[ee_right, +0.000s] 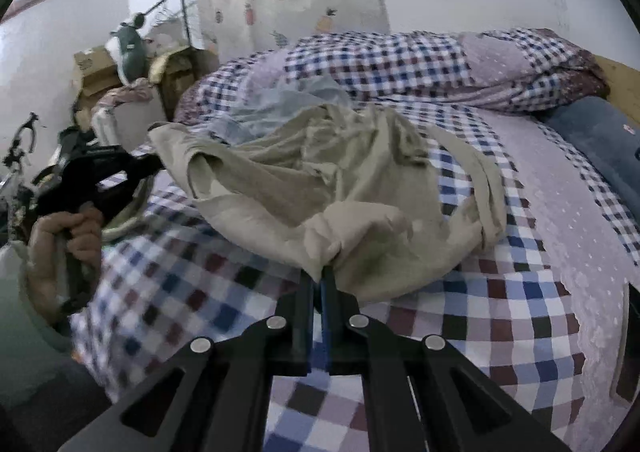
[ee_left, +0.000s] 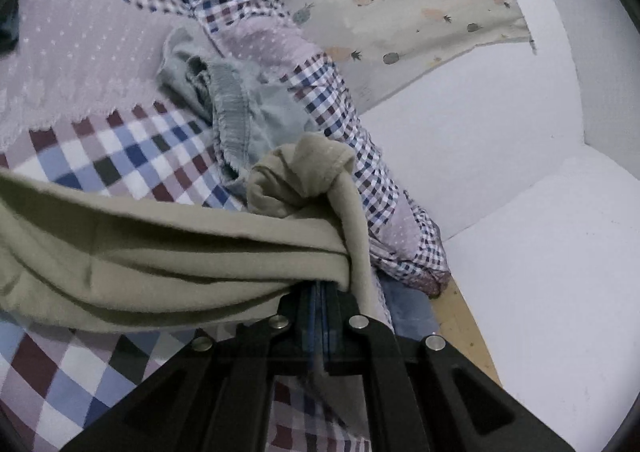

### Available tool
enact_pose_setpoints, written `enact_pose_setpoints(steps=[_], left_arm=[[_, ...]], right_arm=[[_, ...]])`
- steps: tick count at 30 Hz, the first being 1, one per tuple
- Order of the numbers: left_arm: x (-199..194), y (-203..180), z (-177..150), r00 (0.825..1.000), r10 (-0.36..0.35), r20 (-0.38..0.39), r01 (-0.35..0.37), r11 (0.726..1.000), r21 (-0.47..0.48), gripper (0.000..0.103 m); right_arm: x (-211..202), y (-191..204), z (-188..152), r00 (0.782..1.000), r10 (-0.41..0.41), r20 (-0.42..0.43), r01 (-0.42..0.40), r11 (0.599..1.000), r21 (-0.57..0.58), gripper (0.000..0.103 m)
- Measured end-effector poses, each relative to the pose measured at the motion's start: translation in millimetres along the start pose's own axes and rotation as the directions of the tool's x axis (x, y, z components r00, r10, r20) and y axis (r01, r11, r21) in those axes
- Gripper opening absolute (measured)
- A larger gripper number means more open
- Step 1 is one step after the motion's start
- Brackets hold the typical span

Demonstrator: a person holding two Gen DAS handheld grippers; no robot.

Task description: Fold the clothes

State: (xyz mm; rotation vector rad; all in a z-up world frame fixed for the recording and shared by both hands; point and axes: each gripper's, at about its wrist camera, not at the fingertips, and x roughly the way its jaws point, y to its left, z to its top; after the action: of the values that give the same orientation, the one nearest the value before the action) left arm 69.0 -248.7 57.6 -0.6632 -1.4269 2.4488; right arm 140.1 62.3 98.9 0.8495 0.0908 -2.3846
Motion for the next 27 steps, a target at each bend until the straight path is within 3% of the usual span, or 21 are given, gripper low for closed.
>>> enact_pose_setpoints(steps=[4, 7, 11, 15, 16, 18, 19, 20, 22, 25, 27], left_arm=[[-3, -5, 9, 1.000, -0.018, 0.024, 0.018, 1.000, 0.025, 0.000], [-1, -7, 17, 0.999, -0.026, 0.048, 0.024, 0.999, 0.028, 0.000], [16, 4, 25, 0.999, -0.033, 0.005, 0.033, 0.999, -0.018, 0.002], [29, 9, 23, 0.999, 0.044, -0.027, -0.044, 0.999, 0.000, 0.006], [31, 9, 22, 0.998, 0.063, -0.028, -0.062, 0.998, 0.013, 0.010], [34, 7, 22, 0.998, 0.063, -0.024, -0.063, 0.998, 0.032, 0.036], [35, 4, 21, 0.999, 0.048, -0.017, -0.047, 0.998, 0.042, 0.056], [37, 2, 19, 0.998, 0.053, -0.027, -0.051, 0.997, 0.060, 0.064], [41, -3, 15, 0.997, 0.064, -0.047, -0.060, 0.994, 0.095, 0.071], [48, -10, 9, 0.994, 0.083, -0.075, -0.071, 0.986, 0.148, 0.074], [53, -14, 4, 0.991, 0.096, -0.094, -0.077, 0.980, 0.183, 0.075]], right_arm=[[-5, 1, 31, 1.000, 0.012, 0.020, -0.011, 0.999, -0.042, 0.001], [4, -7, 75, 0.999, 0.005, 0.032, -0.002, 0.996, -0.090, 0.001], [48, -26, 156, 1.000, 0.004, 0.003, -0.004, 0.992, -0.130, 0.001], [106, -43, 229, 0.998, -0.049, -0.028, 0.045, 0.990, -0.137, 0.001], [119, -44, 243, 0.996, -0.083, -0.024, 0.078, 0.985, -0.154, 0.001], [146, -46, 271, 0.989, -0.149, -0.016, 0.144, 0.972, -0.187, 0.001], [159, -47, 285, 0.983, -0.183, -0.011, 0.177, 0.963, -0.203, 0.001], [172, -48, 298, 0.977, -0.215, -0.005, 0.209, 0.953, -0.218, 0.001], [194, -55, 318, 0.956, -0.292, 0.024, 0.290, 0.933, -0.213, 0.001], [219, -74, 336, 0.902, -0.423, 0.090, 0.432, 0.891, -0.137, 0.004], [244, -91, 331, 0.870, -0.493, 0.007, 0.491, 0.866, -0.090, 0.021]])
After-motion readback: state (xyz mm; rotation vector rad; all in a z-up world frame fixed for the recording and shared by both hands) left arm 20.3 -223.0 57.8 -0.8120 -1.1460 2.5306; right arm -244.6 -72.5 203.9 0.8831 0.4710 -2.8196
